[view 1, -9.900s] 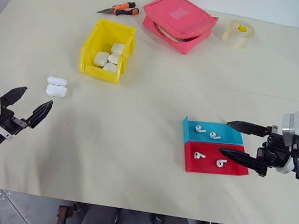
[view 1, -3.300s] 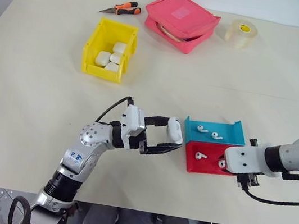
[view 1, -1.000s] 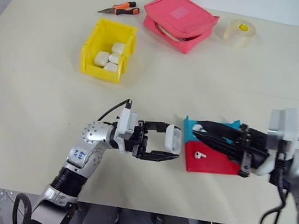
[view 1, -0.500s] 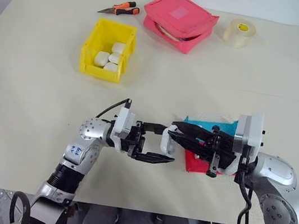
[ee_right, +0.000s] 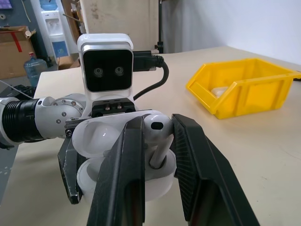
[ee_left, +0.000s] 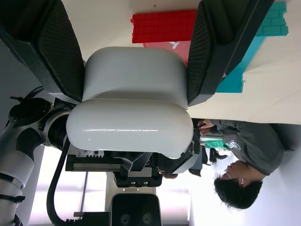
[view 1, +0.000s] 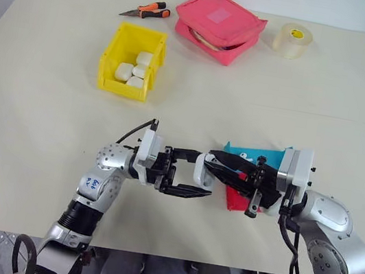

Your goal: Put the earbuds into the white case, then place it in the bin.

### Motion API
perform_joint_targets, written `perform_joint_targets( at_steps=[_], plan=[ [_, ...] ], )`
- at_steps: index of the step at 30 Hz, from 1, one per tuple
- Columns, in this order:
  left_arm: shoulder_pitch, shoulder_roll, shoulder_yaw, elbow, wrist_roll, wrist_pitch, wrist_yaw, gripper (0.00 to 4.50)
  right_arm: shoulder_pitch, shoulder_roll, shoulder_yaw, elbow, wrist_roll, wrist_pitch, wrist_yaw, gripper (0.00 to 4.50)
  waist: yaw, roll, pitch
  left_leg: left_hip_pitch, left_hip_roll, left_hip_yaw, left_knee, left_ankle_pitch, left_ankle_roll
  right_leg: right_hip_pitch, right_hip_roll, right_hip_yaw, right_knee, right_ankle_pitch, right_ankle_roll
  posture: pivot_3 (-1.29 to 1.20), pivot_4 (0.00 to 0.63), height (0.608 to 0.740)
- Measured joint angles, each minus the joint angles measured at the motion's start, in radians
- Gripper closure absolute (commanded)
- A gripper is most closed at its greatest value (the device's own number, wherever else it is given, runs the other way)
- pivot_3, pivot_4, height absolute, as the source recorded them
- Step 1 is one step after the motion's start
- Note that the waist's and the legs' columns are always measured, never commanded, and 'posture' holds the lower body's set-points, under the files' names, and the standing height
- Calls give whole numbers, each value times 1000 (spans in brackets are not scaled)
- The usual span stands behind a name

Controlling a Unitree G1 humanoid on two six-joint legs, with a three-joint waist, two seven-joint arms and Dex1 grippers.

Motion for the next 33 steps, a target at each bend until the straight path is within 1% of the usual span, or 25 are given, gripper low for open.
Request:
perform_joint_targets(
  at_steps=[3, 9, 18, 21, 26, 33],
  plan=[
    [-5, -4, -3, 13, 4, 0, -9, 1689, 14, -19, -2, -4, -3, -6, 5, 4012, 0, 0, 0, 0, 0, 0, 0, 0, 0, 0, 0, 0, 0, 0, 0, 0, 150, 740],
    [-14, -9, -16, 29, 17, -1, -28, 1689, 15, -99, -9, -29, 6, 7, 9, 4012, 0, 0, 0, 0, 0, 0, 0, 0, 0, 0, 0, 0, 0, 0, 0, 0, 150, 740],
    [-38, -24, -19, 58, 27, -13, -32, 1689, 12, -135, -32, -30, 29, 19, 4, 4012, 1, 0, 0, 0, 0, 0, 0, 0, 0, 0, 0, 0, 0, 0, 0, 0, 150, 740],
    [-44, -31, -5, 60, 29, -22, -25, 1689, 30, -164, -53, -28, 47, 35, 8, 4012, 1, 0, 0, 0, 0, 0, 0, 0, 0, 0, 0, 0, 0, 0, 0, 0, 150, 740],
    [-46, -40, -5, 62, 29, -25, -23, 1689, 30, -166, -62, -27, 64, 42, 9, 4012, 1, 0, 0, 0, 0, 0, 0, 0, 0, 0, 0, 0, 0, 0, 0, 0, 150, 740],
    [-46, -44, 9, 85, 29, -38, -22, 1689, -5, -147, -28, 5, 60, 45, 5, 4012, 0, 0, 0, 0, 0, 0, 0, 0, 0, 0, 0, 0, 0, 0, 0, 0, 150, 740]
  ],
)
